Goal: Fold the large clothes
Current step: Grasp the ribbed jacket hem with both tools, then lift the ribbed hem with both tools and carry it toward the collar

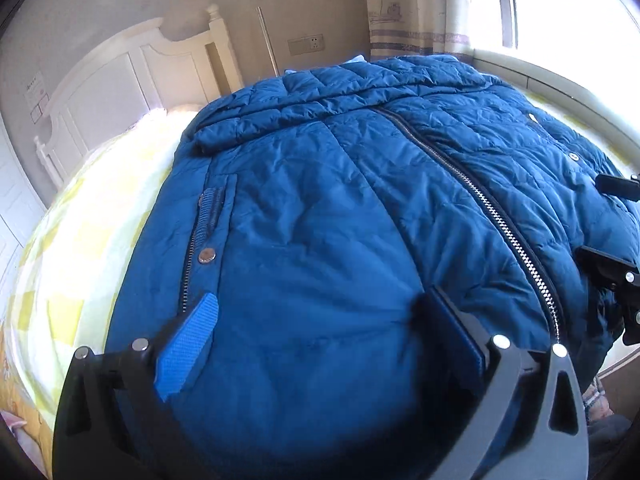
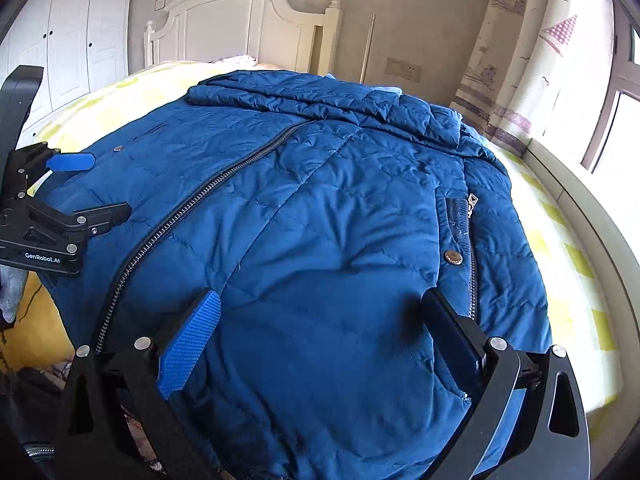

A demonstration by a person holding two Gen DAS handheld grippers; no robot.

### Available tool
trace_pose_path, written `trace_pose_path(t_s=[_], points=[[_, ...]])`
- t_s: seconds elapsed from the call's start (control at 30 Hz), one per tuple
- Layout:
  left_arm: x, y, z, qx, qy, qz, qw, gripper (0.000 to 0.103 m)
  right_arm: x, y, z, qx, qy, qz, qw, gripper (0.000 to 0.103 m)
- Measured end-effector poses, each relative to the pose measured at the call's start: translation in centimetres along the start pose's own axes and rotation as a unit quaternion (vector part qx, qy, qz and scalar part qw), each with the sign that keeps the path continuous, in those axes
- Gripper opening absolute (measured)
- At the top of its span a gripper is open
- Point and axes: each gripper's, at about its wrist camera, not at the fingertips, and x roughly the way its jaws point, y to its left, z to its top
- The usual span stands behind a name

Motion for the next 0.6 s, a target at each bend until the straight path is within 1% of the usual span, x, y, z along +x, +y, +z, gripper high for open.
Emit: trace_pose_path(t_s=[0.03,0.07,0.13,0.17,0.23,0.27,0.3,0.33,0.4,0.43,0.47,0.53,0.57,0.6], points=[[0.1,0.6,0.0,-0.014,0.008,-0.014,0.9998,0.101,0.0,-0.6,-0.1,0.019,0.003,0.011,1.000,0.097],[0.1,1.1,0.2,-0.017,0.012,-0.018,0.9996,0.101,-0.2,-0.9,-0.1,0.020,0.004,0.012,1.000,0.096],[-0.3,2.0,0.4,-0.011,0.007,0.008,0.9999,0.101,-1.0,-1.5,-0.2,0.012,0.005,-0.001,1.000,0.096],[-0.4,3.0,0.3,-0.016,0.006,0.021,0.9996,0.101,-1.5,-2.3,-0.5,0.019,0.002,-0.008,1.000,0.096],[-0.9,5.7,-0.1,-0.049,0.006,0.037,0.9981,0.101,-2.6,-4.6,-1.3,0.052,-0.005,-0.017,0.998,0.096],[-1.2,7.3,-0.5,-0.070,0.004,0.046,0.9965,0.101,-3.4,-5.8,-1.9,0.069,-0.017,-0.019,0.997,0.096],[-1.5,8.8,-1.0,-0.091,0.003,0.050,0.9946,0.101,-4.3,-7.0,-2.7,0.086,-0.027,-0.019,0.996,0.096],[-1.9,10.4,-1.5,-0.112,0.004,0.047,0.9926,0.100,-5.0,-8.2,-3.6,0.105,-0.032,-0.017,0.994,0.096],[-2.6,13.0,-2.9,-0.150,-0.001,0.016,0.9885,0.100,-6.0,-10.3,-5.8,0.142,-0.038,-0.003,0.989,0.096],[-3.1,13.9,-3.6,-0.167,-0.005,-0.006,0.9859,0.100,-6.4,-11.1,-7.0,0.161,-0.042,0.014,0.986,0.096],[-3.6,14.6,-4.3,-0.183,-0.011,-0.037,0.9824,0.100,-6.7,-11.8,-8.2,0.180,-0.047,0.036,0.982,0.096],[-4.5,15.5,-5.8,-0.206,-0.023,-0.107,0.9723,0.100,-7.1,-12.7,-10.6,0.211,-0.057,0.072,0.973,0.094],[-4.9,15.6,-6.4,-0.211,-0.027,-0.130,0.9684,0.100,-7.1,-12.9,-11.7,0.222,-0.062,0.089,0.969,0.093],[-5.4,15.4,-6.9,-0.212,-0.031,-0.145,0.9660,0.100,-7.1,-13.1,-12.7,0.231,-0.066,0.102,0.965,0.092]])
